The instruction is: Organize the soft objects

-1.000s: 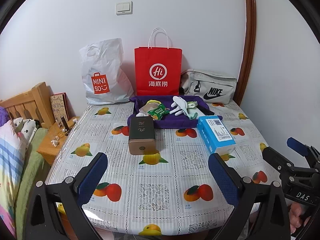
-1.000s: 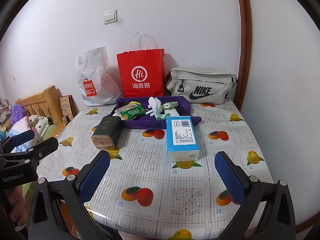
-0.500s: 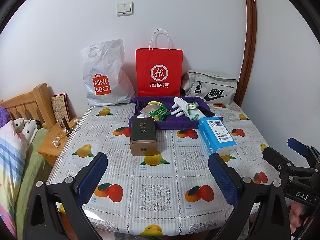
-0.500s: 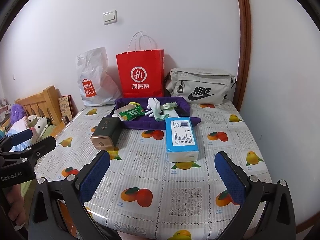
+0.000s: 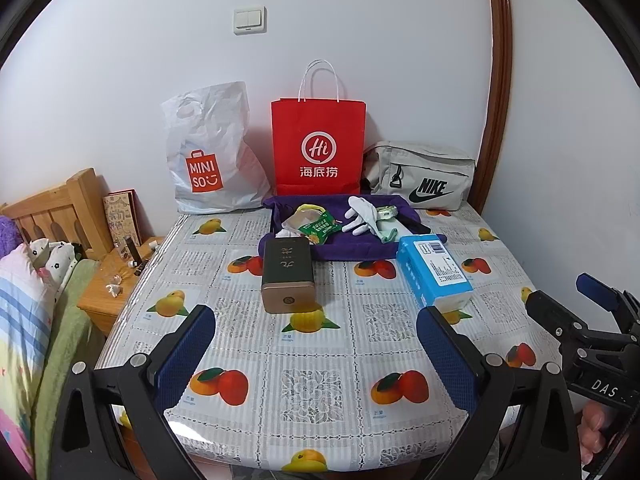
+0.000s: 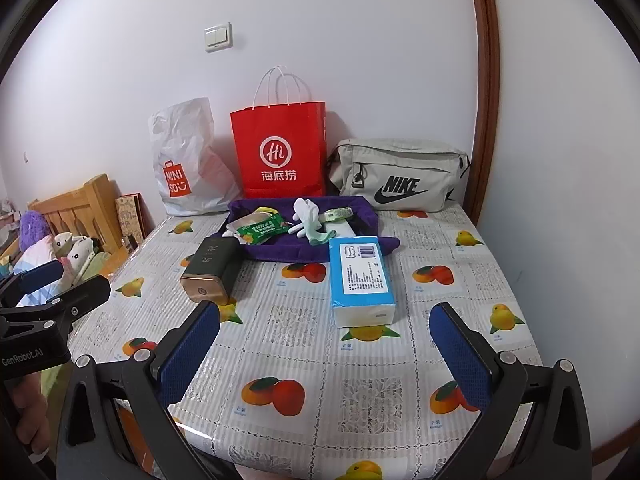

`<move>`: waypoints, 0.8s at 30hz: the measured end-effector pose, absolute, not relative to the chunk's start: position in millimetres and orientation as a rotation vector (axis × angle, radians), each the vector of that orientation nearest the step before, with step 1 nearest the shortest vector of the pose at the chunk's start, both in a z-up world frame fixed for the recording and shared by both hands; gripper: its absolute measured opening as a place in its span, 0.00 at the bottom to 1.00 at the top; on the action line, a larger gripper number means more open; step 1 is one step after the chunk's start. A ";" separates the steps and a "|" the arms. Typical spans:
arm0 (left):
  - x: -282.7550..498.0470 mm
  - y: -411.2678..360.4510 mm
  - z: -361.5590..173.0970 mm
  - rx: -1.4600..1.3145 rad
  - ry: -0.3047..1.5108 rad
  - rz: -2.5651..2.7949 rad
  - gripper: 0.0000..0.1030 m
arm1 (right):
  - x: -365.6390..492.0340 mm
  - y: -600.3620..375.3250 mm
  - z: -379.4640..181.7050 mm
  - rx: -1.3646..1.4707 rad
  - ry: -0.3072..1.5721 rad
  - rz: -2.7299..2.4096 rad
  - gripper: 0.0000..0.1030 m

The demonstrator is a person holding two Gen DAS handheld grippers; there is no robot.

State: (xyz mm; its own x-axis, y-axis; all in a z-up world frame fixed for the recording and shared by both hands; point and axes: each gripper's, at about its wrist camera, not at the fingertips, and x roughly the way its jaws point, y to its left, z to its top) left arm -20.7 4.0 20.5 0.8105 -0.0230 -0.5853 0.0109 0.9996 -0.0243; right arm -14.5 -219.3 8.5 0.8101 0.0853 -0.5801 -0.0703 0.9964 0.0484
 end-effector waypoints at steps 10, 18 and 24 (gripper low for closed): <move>-21.0 6.5 21.7 -0.021 0.626 -0.017 0.99 | -15.5 -218.7 10.0 0.026 0.618 0.084 1.00; -20.9 5.9 21.6 -0.022 0.626 -0.014 0.99 | -17.0 -219.6 10.8 0.024 0.615 0.082 1.00; -20.7 8.0 21.7 -0.024 0.626 -0.014 0.99 | -17.1 -220.9 11.1 0.022 0.613 0.081 1.00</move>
State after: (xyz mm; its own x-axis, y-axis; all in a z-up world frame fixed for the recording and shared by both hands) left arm -20.7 8.0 21.7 0.8101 -0.0207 -0.5859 0.0062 0.9996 -0.0267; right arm -17.1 -220.9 11.1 0.8147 0.0828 -0.5740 -0.0696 0.9966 0.0450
